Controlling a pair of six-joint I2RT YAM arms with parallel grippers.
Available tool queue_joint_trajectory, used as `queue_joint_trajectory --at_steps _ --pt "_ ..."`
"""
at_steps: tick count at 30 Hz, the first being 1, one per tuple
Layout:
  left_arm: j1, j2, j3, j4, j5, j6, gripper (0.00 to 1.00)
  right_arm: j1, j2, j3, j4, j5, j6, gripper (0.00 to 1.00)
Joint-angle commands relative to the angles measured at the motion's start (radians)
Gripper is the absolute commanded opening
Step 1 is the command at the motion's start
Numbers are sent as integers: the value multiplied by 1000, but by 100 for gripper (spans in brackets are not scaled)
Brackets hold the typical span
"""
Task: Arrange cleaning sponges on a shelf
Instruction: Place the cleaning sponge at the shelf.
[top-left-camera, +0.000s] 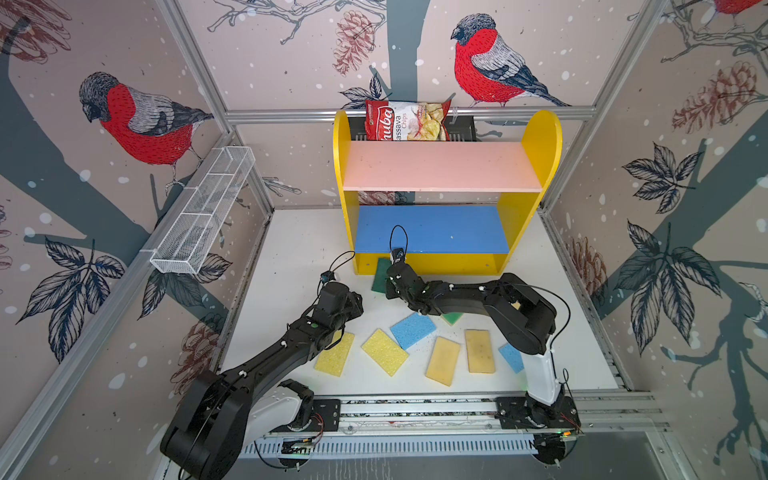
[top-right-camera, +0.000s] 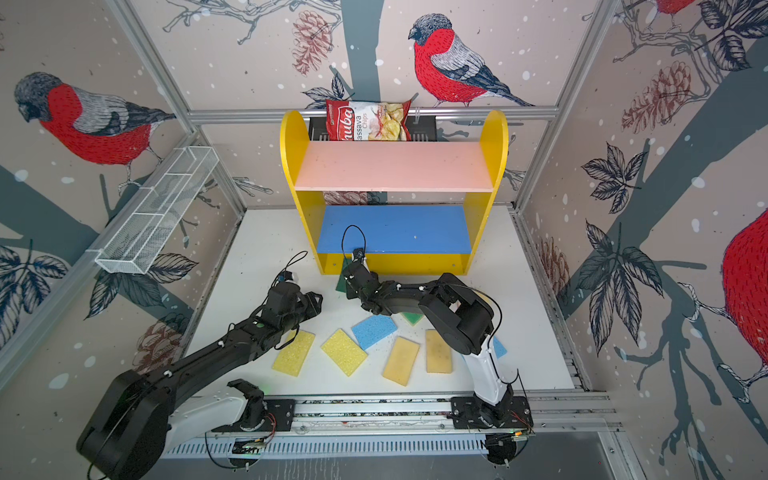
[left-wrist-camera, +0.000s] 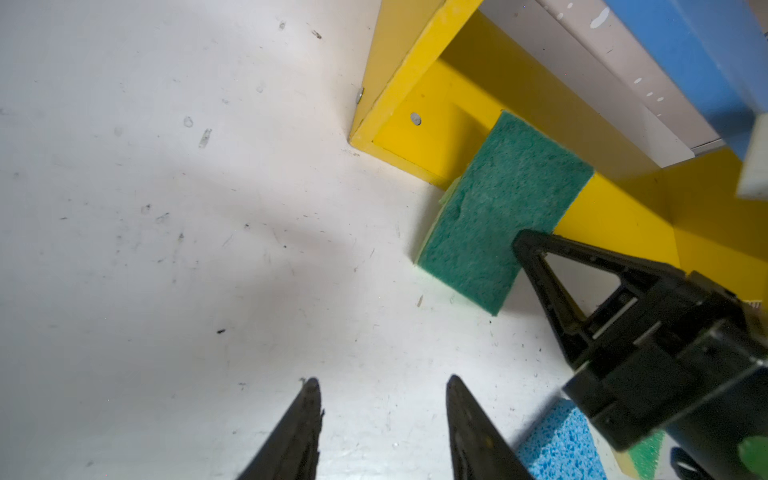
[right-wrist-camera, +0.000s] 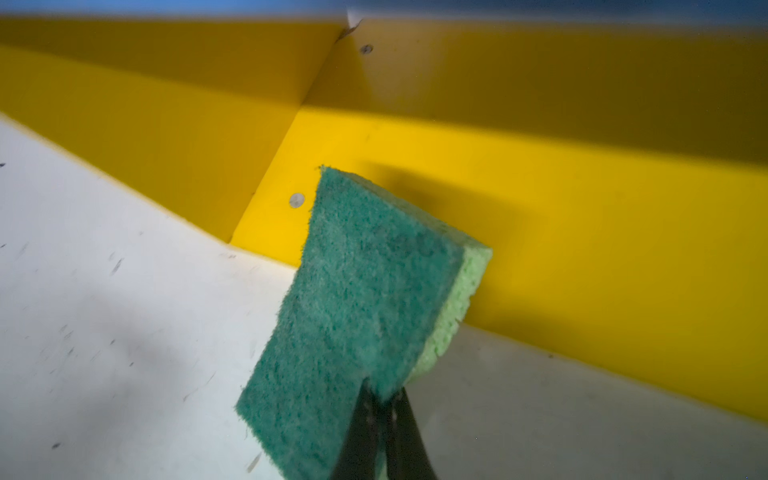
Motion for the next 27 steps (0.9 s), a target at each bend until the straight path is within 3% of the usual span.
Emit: queue_joint_trajectory --at_steps 1,10,20,21,24,27 --pt "1 -16 -5 -9 -18 9 49 -1 17 22 2 76 -24 16" --pt "1 -40 -8 -22 -32 19 49 -3 16 33 -7 102 -38 43" --pt "1 -73 -12 -31 -68 41 49 30 -153 -108 -16 56 -13 48" --pt "1 -77 -15 -31 -75 40 49 40 -169 -129 -11 28 -9 45" --pt "4 -91 -24 -29 -93 40 49 73 -195 -175 4 -45 13 16" --pt "4 -101 -28 -34 -99 43 49 104 -201 -205 29 -105 35 2"
